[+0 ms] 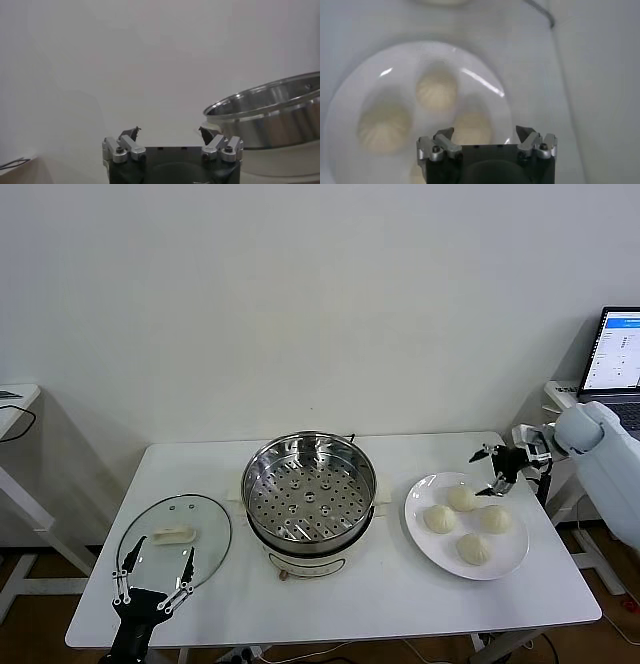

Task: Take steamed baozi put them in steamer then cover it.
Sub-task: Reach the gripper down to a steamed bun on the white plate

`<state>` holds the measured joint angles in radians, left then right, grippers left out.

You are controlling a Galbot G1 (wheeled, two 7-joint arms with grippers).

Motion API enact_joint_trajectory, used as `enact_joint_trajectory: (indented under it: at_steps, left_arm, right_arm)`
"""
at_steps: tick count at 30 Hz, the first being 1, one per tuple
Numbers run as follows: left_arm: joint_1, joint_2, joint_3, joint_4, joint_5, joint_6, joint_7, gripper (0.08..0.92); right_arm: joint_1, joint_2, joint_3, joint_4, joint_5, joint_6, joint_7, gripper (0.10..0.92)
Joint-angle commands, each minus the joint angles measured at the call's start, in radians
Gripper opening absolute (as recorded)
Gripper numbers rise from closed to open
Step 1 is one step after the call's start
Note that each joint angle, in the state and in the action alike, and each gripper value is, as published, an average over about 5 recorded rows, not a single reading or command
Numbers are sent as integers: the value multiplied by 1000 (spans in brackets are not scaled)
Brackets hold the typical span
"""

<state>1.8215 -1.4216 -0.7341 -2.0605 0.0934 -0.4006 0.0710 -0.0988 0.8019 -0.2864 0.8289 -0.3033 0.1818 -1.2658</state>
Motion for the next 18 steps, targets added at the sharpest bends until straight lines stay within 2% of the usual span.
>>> enact_joint_trajectory:
  at_steps: [1,18]
  left_arm:
    - [2,-1,-1,3,1,-2,-1,823]
    - [0,0,-14,20,2,0,-4,823]
  right_arm:
    - [58,31,-86,-54,-138,24,-38,823]
    - [48,171,-58,-213,-151,40,85,823]
